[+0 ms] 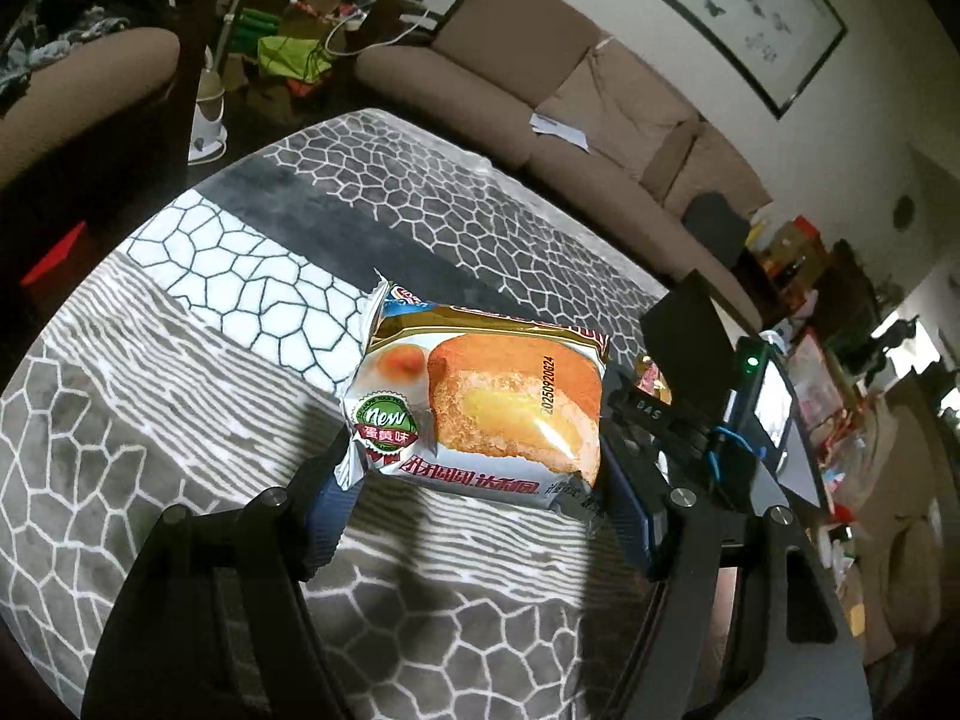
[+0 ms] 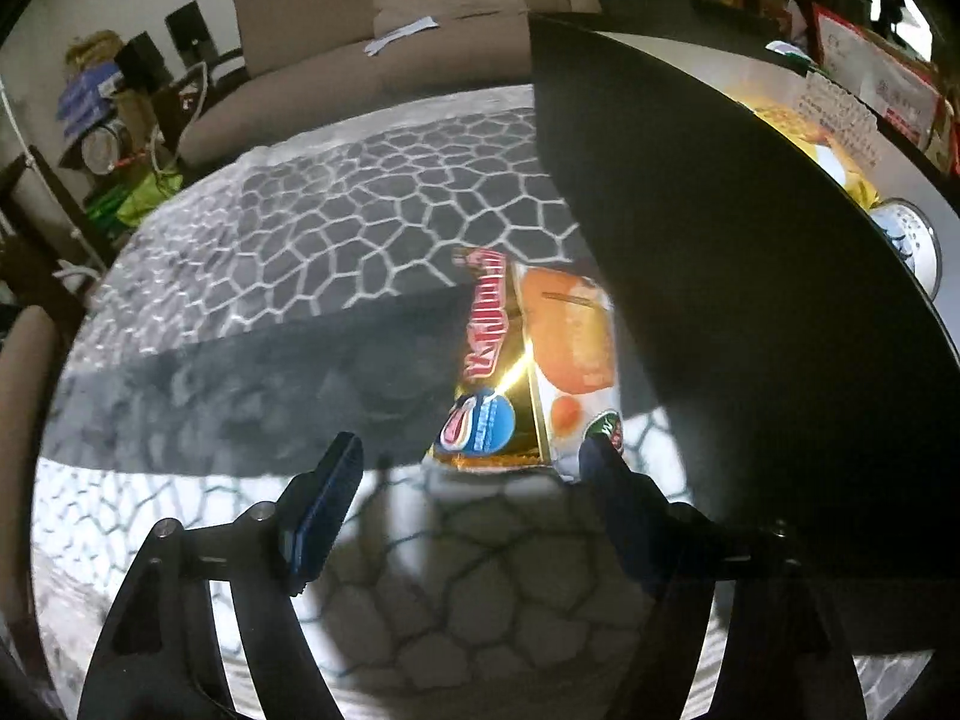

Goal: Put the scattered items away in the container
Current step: 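Grasp the other orange cake pack with the right gripper and lift it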

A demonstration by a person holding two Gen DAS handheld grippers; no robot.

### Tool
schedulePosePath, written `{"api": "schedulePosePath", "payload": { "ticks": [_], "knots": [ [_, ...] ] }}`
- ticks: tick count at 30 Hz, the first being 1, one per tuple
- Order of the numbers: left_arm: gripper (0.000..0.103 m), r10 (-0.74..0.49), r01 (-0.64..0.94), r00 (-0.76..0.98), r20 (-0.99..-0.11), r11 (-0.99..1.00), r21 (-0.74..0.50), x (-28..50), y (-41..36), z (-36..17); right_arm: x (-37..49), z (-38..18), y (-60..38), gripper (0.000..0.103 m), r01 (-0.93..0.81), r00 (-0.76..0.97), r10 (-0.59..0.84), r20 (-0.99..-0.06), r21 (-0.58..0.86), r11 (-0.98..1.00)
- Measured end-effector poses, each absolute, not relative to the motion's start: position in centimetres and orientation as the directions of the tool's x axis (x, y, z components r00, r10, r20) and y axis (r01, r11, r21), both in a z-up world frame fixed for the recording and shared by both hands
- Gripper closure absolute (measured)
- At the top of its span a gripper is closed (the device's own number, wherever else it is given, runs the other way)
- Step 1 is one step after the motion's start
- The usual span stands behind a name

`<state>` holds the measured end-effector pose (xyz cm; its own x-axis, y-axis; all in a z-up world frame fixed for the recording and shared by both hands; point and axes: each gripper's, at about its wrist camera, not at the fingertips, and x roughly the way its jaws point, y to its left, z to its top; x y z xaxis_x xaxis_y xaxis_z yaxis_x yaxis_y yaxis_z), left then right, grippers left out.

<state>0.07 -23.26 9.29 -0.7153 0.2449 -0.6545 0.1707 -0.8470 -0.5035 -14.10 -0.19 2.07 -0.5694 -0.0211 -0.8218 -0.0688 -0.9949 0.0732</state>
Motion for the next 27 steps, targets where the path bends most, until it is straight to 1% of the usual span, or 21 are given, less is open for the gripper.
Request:
{"api": "schedulePosePath", "payload": {
  "ticks": [3,5,7,8,9,11,13,14,15,17,19,20,21,22,23,25,27],
  "knots": [
    [0.033,0.248,0.166,-0.714,-0.655,-0.848,-0.502,0.1,-23.0,9.3,-15.1,1.6,-1.4,0.023,-0.029,-0.552,0.042,-0.833,-0.031,-0.999],
    [0.033,0.251,0.163,-0.715,-0.652,-0.848,-0.505,0.1,-22.9,9.4,-15.5,1.4,-1.7,0.022,-0.012,-0.540,0.043,-0.841,-0.044,-0.999],
    [0.033,0.254,0.161,-0.716,-0.650,-0.846,-0.508,0.1,-22.9,9.4,-15.6,1.2,-1.9,0.024,0.021,-0.537,0.042,-0.843,-0.063,-0.998],
    [0.033,0.256,0.160,-0.717,-0.648,-0.845,-0.511,0.1,-22.8,9.4,-15.5,1.2,-2.3,0.030,0.049,-0.539,0.043,-0.841,-0.083,-0.995],
    [0.033,0.258,0.158,-0.716,-0.648,-0.844,-0.512,0.0,-22.7,9.4,-15.4,1.2,-2.7,0.045,0.079,-0.544,0.041,-0.838,-0.100,-0.992],
    [0.033,0.264,0.154,-0.715,-0.648,-0.844,-0.513,0.0,-22.5,9.5,-15.0,1.3,-3.4,0.058,0.159,-0.535,-0.029,-0.844,-0.068,-0.985],
    [0.033,0.268,0.149,-0.714,-0.646,-0.844,-0.515,-0.1,-22.4,9.5,-14.4,0.5,-4.2,0.059,0.238,-0.451,-0.117,-0.885,0.007,-0.971],
    [0.033,0.267,0.150,-0.714,-0.647,-0.844,-0.515,-0.1,-22.3,9.5,-13.9,0.7,-4.4,0.058,0.250,-0.458,-0.132,-0.879,0.014,-0.968],
    [0.033,0.268,0.150,-0.714,-0.646,-0.844,-0.516,-0.1,-22.3,9.5,-13.4,0.8,-4.5,0.058,0.275,-0.436,-0.178,-0.882,0.058,-0.960],
    [0.033,0.263,0.156,-0.714,-0.649,-0.844,-0.514,-0.1,-22.3,9.5,-12.6,1.1,-4.3,0.058,0.288,-0.413,-0.227,-0.882,0.110,-0.951],
    [0.033,0.264,0.162,-0.712,-0.651,-0.840,-0.517,0.0,-22.5,9.4,-11.7,2.0,-3.7,0.059,0.286,-0.429,-0.244,-0.870,0.126,-0.950],
    [0.033,0.264,0.165,-0.712,-0.651,-0.838,-0.521,0.0,-22.6,9.3,-11.3,2.5,-3.3,0.055,0.272,-0.446,-0.242,-0.862,0.127,-0.954],
    [0.033,0.264,0.168,-0.713,-0.650,-0.835,-0.524,0.1,-22.7,9.3,-11.1,3.0,-2.6,0.044,0.242,-0.467,-0.216,-0.857,0.111,-0.964],
    [0.033,0.265,0.169,-0.715,-0.647,-0.832,-0.528,0.1,-22.9,9.3,-11.0,3.4,-2.2,0.037,0.215,-0.482,-0.183,-0.857,0.087,-0.973],
    [0.033,0.267,0.169,-0.716,-0.645,-0.831,-0.531,0.1,-22.9,9.3,-10.9,3.6,-1.8,0.028,0.187,-0.493,-0.152,-0.857,0.067,-0.980],
    [0.033,0.270,0.165,-0.717,-0.643,-0.830,-0.532,0.1,-22.9,9.3,-10.3,3.6,-1.0,0.027,0.131,-0.502,-0.136,-0.854,0.081,-0.988],
    [0.033,0.277,0.158,-0.716,-0.641,-0.830,-0.535,0.0,-22.7,9.4,-10.0,3.1,-0.3,0.027,0.069,-0.510,-0.143,-0.848,0.125,-0.990]
  ]
}}
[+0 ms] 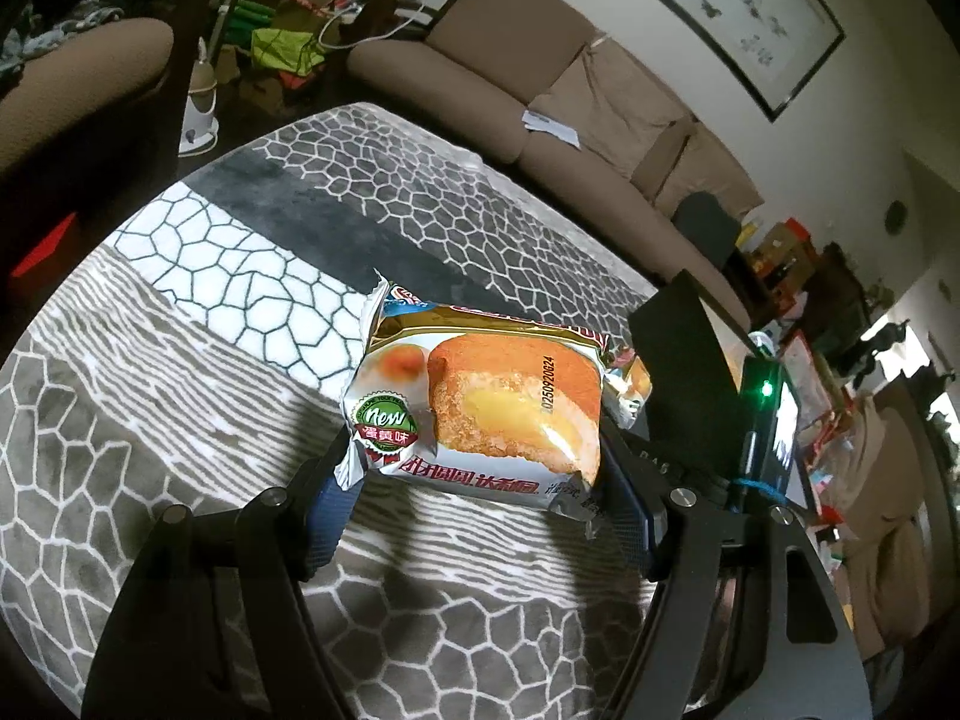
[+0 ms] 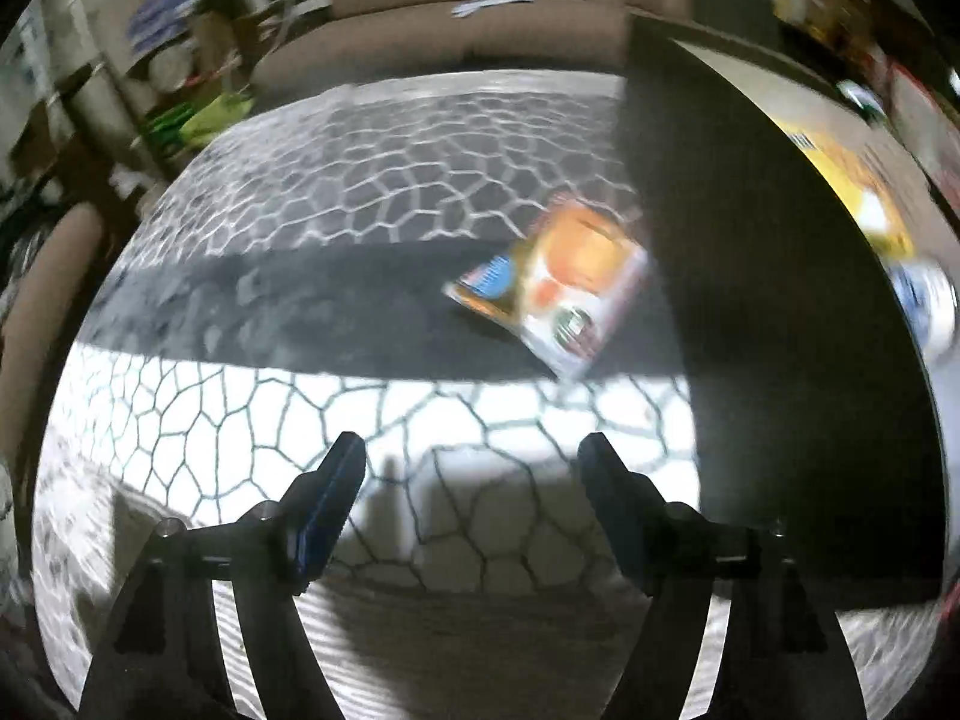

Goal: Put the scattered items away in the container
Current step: 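Grasp the other orange cake pack with the right gripper and lift it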

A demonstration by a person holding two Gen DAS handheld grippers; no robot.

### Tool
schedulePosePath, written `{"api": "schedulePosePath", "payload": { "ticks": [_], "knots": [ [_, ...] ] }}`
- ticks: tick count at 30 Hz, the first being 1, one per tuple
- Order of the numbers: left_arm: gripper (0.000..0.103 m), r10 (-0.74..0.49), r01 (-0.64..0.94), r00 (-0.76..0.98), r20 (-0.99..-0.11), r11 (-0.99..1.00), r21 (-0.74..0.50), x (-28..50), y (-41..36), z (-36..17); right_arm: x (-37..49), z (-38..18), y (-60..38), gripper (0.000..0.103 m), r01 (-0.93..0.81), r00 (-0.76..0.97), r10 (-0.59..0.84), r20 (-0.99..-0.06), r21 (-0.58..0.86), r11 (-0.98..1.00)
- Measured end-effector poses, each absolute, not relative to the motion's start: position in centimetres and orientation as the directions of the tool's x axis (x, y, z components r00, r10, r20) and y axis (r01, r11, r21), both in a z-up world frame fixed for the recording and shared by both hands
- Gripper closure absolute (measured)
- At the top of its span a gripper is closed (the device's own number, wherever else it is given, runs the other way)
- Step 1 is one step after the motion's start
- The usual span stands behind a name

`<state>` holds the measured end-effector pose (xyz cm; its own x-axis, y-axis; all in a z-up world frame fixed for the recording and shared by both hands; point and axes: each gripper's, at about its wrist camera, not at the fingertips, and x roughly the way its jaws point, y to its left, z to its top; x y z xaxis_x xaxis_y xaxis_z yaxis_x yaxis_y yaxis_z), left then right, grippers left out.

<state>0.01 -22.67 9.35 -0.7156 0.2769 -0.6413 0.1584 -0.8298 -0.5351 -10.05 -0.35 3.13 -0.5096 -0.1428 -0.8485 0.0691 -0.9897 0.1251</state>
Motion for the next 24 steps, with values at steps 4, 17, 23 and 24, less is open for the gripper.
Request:
{"api": "schedulePosePath", "payload": {
  "ticks": [4,17,23,24],
  "knots": [
    [0.033,0.279,0.151,-0.716,-0.640,-0.833,-0.533,0.1,-22.5,9.5,-10.7,1.8,1.0,0.027,-0.087,-0.544,-0.155,-0.825,0.239,-0.967],
    [0.033,0.284,0.164,-0.722,-0.631,-0.815,-0.555,0.0,-24.0,9.3,-19.2,0.5,-0.4,0.021,-0.290,-0.531,0.040,-0.846,0.137,-0.947],
    [0.033,0.303,0.162,-0.710,-0.636,-0.809,-0.566,-0.6,-23.8,9.0,-19.5,0.8,-0.8,0.037,-0.147,-0.536,-0.020,-0.844,0.116,-0.982],
    [0.033,0.300,0.160,-0.709,-0.639,-0.813,-0.560,-0.6,-23.6,8.9,-19.3,1.0,-1.0,0.045,-0.108,-0.539,-0.044,-0.841,0.121,-0.987]
  ]
}}
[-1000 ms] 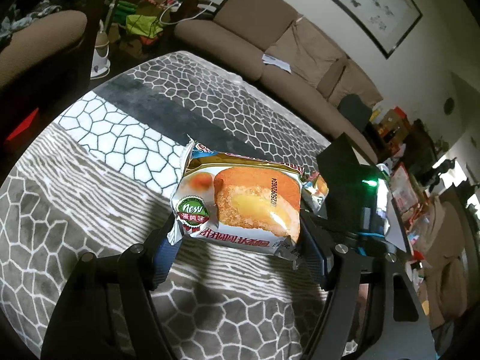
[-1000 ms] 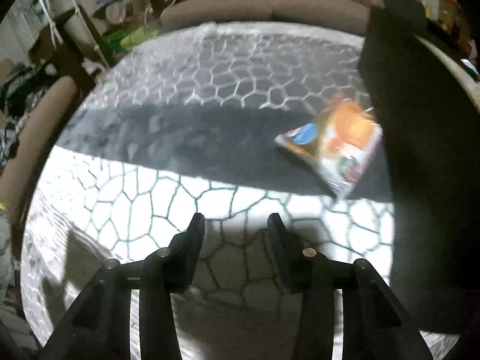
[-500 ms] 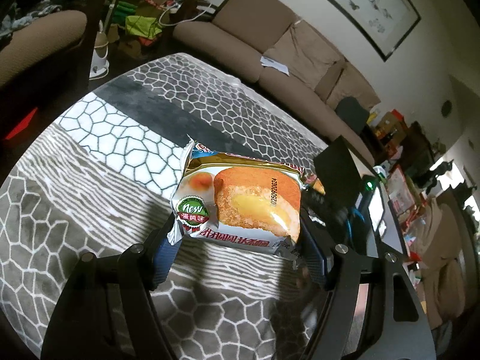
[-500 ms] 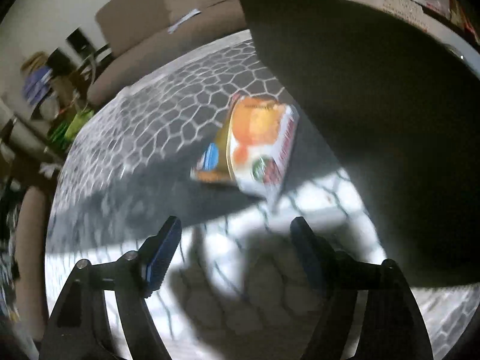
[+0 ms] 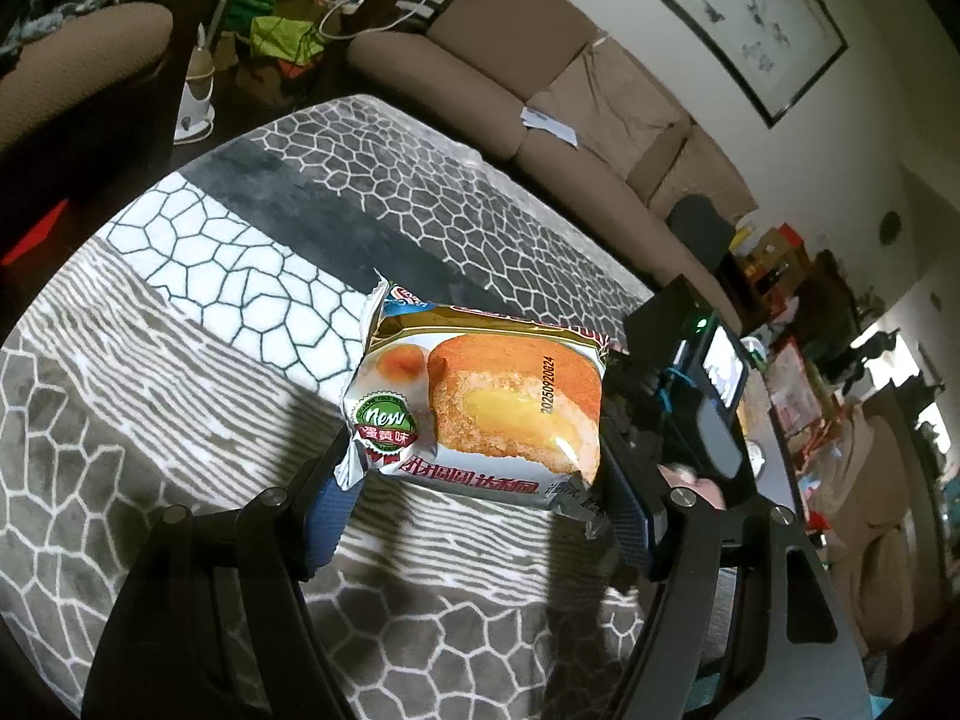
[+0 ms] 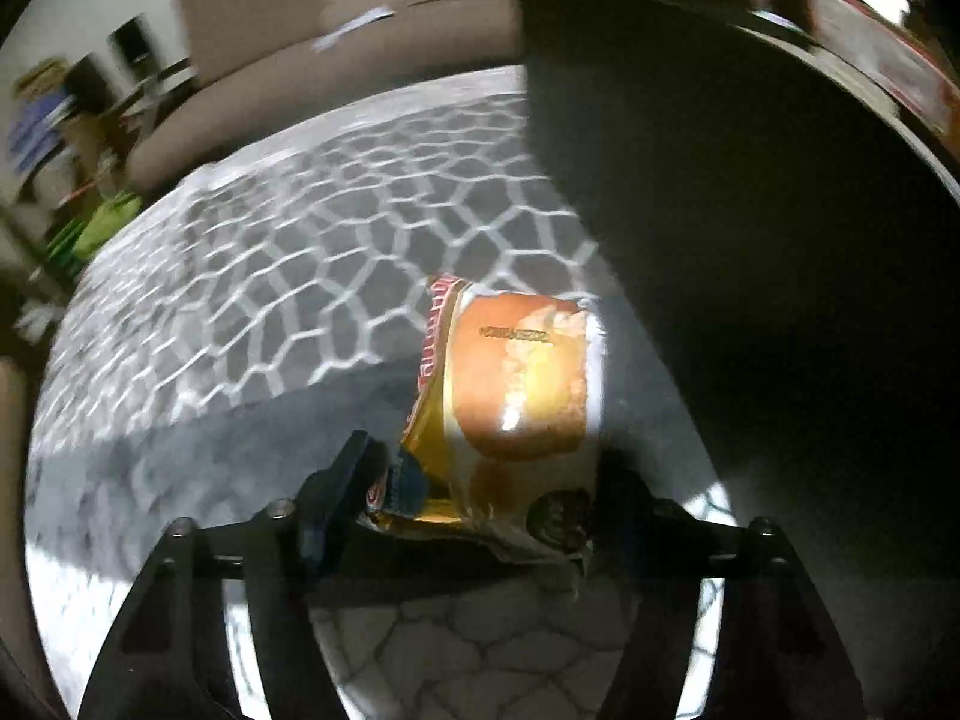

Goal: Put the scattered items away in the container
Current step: 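Grasp the other orange cake pack with the right gripper and lift it, then carry both cake packs over the box with both grippers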

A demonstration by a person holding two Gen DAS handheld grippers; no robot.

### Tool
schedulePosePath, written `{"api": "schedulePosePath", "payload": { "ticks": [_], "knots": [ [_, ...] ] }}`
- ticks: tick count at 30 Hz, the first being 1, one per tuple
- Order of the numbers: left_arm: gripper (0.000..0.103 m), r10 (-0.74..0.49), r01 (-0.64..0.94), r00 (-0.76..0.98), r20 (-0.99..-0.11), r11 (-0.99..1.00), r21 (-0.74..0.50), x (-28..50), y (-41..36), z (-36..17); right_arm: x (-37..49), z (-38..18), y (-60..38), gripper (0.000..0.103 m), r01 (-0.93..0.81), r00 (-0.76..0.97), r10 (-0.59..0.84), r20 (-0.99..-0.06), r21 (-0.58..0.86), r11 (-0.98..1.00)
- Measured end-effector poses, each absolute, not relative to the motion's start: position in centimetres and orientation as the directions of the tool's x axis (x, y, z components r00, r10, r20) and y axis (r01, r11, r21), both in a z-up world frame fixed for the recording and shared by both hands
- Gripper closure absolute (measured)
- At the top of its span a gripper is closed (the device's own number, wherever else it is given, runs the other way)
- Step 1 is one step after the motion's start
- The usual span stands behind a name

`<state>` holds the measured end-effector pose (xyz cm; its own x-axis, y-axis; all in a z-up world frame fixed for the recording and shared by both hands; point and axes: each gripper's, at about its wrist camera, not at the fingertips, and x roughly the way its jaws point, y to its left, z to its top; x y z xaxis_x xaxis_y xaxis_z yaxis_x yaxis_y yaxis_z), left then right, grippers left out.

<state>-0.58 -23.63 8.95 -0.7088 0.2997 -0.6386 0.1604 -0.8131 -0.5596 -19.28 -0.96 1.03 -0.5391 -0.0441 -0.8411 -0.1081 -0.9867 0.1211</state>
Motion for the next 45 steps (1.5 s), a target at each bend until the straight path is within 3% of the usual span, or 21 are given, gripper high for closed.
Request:
{"api": "schedulePosePath", "payload": {
  "ticks": [2,9,16,27,34,39,45],
  "knots": [
    [0.033,0.292,0.158,-0.707,-0.644,-0.823,-0.546,-0.5,-23.4,8.9,-18.4,1.8,-1.3,0.050,-0.012,-0.542,-0.134,-0.829,0.168,-0.986],
    [0.033,0.301,0.149,-0.691,-0.657,-0.831,-0.537,-0.8,-22.9,8.2,-12.7,6.5,-1.5,0.051,0.305,-0.496,-0.343,-0.798,0.210,-0.929],
    [0.033,0.394,-0.002,-0.678,-0.620,-0.845,-0.534,-0.6,-19.5,9.1,-7.2,12.3,3.1,0.051,0.485,-0.454,-0.423,-0.784,0.180,-0.856],
    [0.033,0.534,-0.301,-0.562,-0.632,-0.843,-0.445,-2.1,-5.7,15.2,-4.7,19.0,16.6,0.051,0.460,-0.534,-0.341,-0.773,0.073,-0.885],
    [0.033,0.660,-0.529,-0.350,-0.665,-0.725,-0.440,-7.8,6.0,19.7,-4.4,23.9,24.3,0.051,0.447,-0.578,-0.336,-0.743,0.056,-0.893],
    [0.033,0.632,-0.506,-0.275,-0.724,-0.736,-0.450,-12.9,11.6,19.1,-4.4,25.1,28.6,0.051,0.432,-0.583,-0.317,-0.748,0.044,-0.901],
    [0.033,0.579,-0.412,-0.220,-0.785,-0.785,-0.463,-15.5,17.1,14.9,-5.6,23.4,33.4,0.051,0.378,-0.565,-0.357,-0.744,0.151,-0.913]
  ]
}}
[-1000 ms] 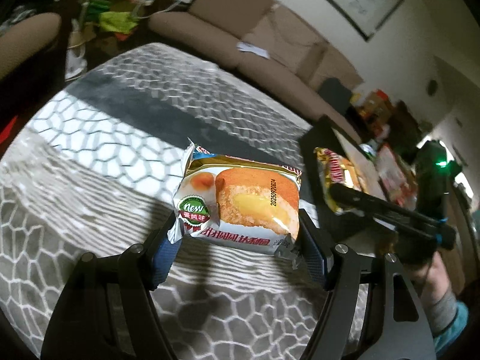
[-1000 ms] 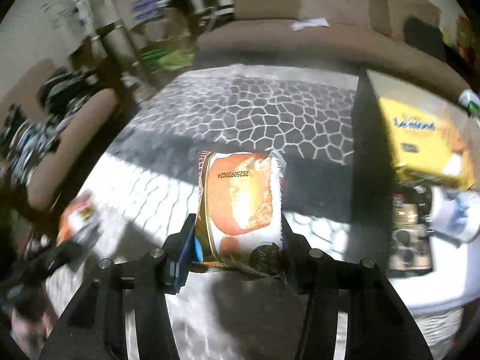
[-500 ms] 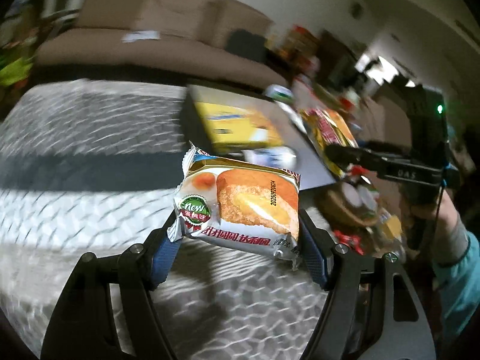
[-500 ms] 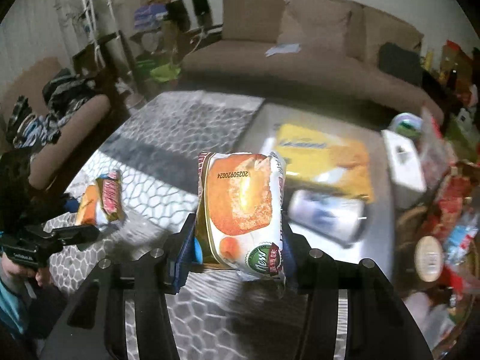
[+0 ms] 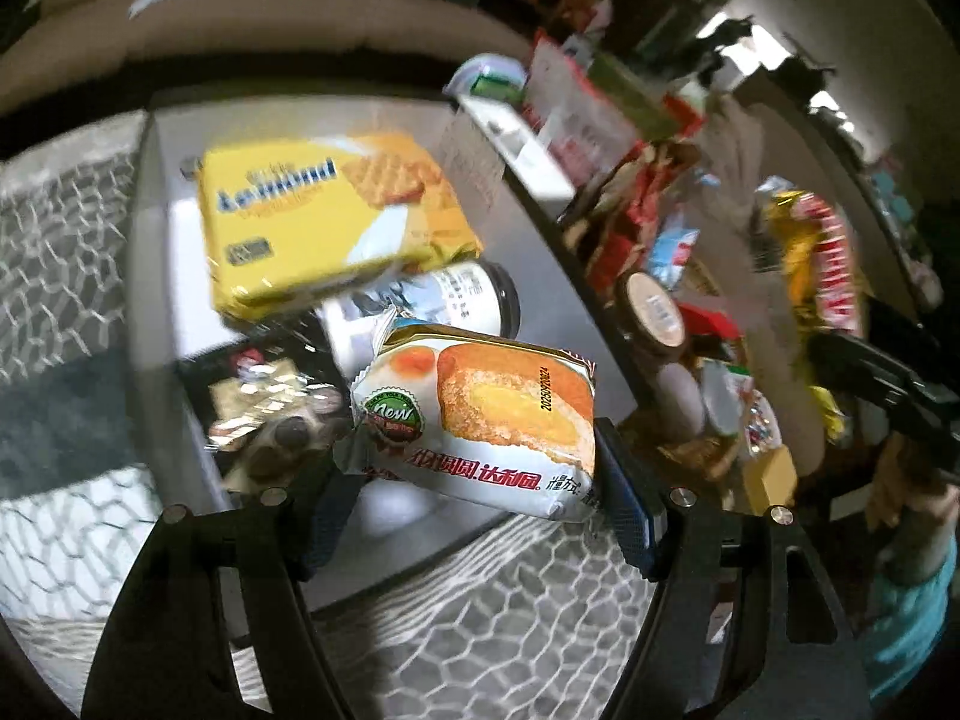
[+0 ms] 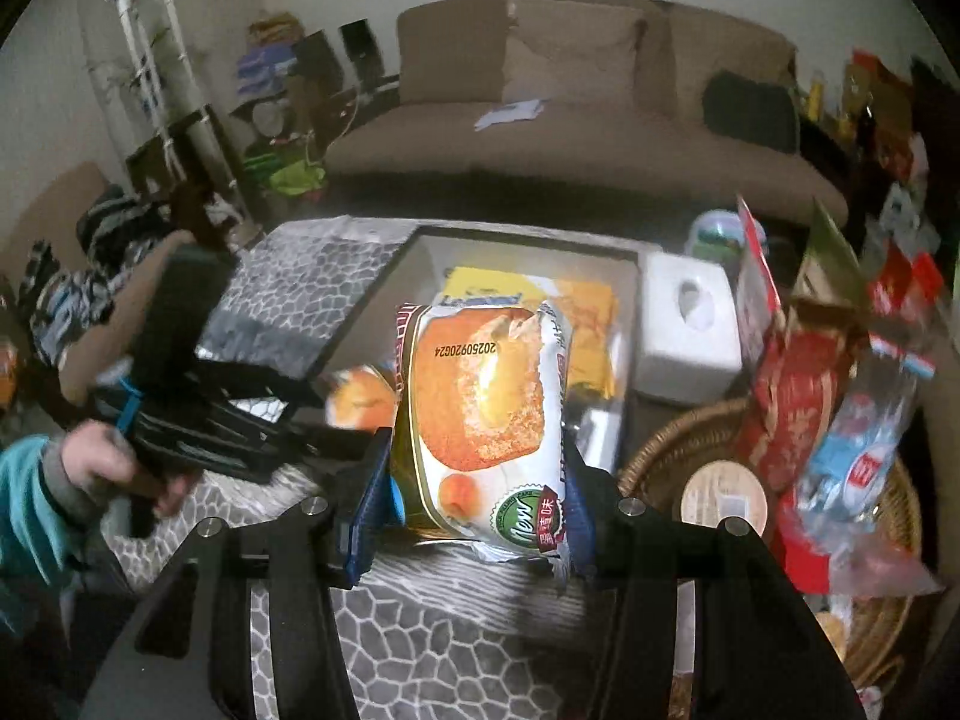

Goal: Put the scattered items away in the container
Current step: 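Carry both cake packs over the box with both grippers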

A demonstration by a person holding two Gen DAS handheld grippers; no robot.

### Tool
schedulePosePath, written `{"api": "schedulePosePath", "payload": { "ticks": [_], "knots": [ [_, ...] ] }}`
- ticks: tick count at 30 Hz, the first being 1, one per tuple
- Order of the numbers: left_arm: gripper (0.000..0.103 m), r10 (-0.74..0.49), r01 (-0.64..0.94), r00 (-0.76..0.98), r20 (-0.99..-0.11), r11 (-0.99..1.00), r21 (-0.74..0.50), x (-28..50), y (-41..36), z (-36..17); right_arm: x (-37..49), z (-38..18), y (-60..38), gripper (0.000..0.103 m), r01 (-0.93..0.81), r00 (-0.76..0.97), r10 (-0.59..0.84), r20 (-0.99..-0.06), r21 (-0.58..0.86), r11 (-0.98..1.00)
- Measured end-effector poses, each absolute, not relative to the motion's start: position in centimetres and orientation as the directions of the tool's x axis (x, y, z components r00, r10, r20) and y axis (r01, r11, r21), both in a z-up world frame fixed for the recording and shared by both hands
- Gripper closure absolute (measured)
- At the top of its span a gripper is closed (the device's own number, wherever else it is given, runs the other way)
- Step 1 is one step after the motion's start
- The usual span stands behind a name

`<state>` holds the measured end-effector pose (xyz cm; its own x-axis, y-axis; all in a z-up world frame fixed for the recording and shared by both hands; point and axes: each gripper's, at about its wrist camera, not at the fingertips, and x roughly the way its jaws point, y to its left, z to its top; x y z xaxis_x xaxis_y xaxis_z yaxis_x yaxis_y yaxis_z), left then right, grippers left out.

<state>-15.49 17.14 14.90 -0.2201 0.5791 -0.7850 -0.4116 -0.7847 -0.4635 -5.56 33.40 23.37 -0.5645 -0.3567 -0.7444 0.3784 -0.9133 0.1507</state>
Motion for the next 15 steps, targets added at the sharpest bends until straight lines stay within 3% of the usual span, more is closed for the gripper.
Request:
{"api": "schedulePosePath", "payload": {
  "ticks": [15],
  "knots": [
    [0.033,0.442,-0.116,-0.099,-0.891,-0.895,-0.431,-16.7,26.1,7.5,-5.5,20.9,41.2,0.051,0.304,-0.571,-0.396,-0.719,0.262,-0.916]
  ]
}}
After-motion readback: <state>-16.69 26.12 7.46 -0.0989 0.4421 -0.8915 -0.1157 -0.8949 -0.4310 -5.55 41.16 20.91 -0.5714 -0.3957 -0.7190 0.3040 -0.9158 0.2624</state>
